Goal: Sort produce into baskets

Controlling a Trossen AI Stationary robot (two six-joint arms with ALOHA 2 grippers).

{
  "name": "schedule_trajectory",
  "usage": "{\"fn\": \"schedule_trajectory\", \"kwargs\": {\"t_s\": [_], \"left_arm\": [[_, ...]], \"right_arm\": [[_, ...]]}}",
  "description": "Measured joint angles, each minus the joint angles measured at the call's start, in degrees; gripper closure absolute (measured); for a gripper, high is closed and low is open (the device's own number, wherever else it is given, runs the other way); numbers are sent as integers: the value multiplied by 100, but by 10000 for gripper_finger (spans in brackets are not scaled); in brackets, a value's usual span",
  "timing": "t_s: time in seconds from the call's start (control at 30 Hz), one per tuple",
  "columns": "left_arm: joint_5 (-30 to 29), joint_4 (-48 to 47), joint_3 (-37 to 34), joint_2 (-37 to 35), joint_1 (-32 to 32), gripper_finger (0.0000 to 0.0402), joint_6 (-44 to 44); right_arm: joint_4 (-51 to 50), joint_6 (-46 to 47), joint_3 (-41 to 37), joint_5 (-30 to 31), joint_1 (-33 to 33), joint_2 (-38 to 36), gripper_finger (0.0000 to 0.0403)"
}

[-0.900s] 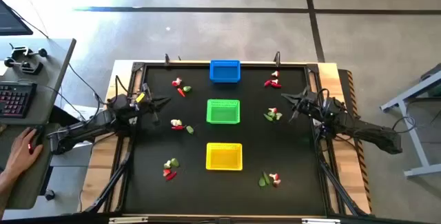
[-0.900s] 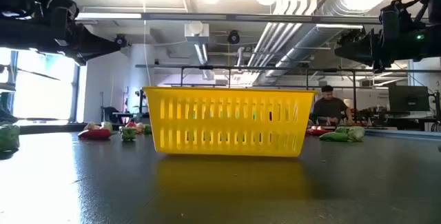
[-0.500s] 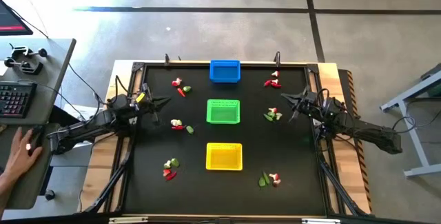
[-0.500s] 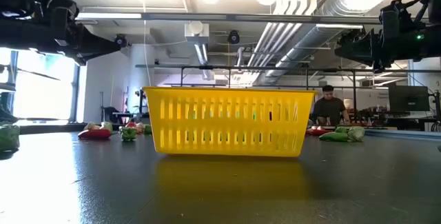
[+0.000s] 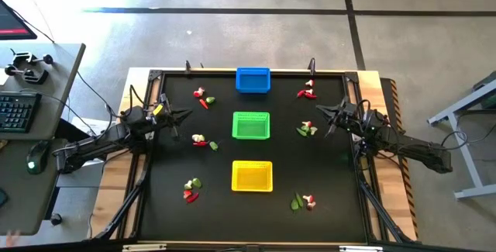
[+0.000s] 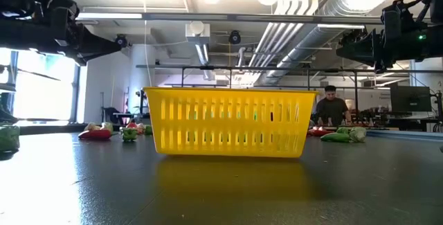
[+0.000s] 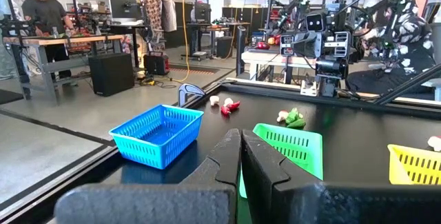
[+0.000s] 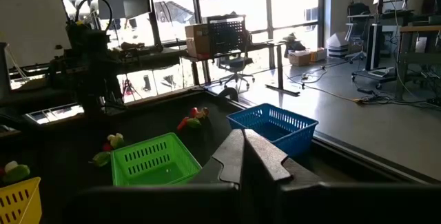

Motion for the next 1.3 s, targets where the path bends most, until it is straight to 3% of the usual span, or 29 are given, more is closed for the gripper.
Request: {"fn": "schedule_trajectory", "kwargs": {"t_s": [0.87, 1.1, 1.23, 1.3], "left_arm": [[1, 0, 0, 0, 1, 401, 0], [1, 2, 0, 2, -1, 401, 1], [0, 2, 0, 2, 1, 401, 0], [1, 0, 0, 2, 1, 401, -1]], "right_arm": [[9, 0, 0, 81, -5, 1, 403], [57, 0, 28, 1955, -127, 1, 403], [45, -121, 32, 2096, -135, 1, 403], [39, -741, 35, 2214, -148, -1, 403]]}}
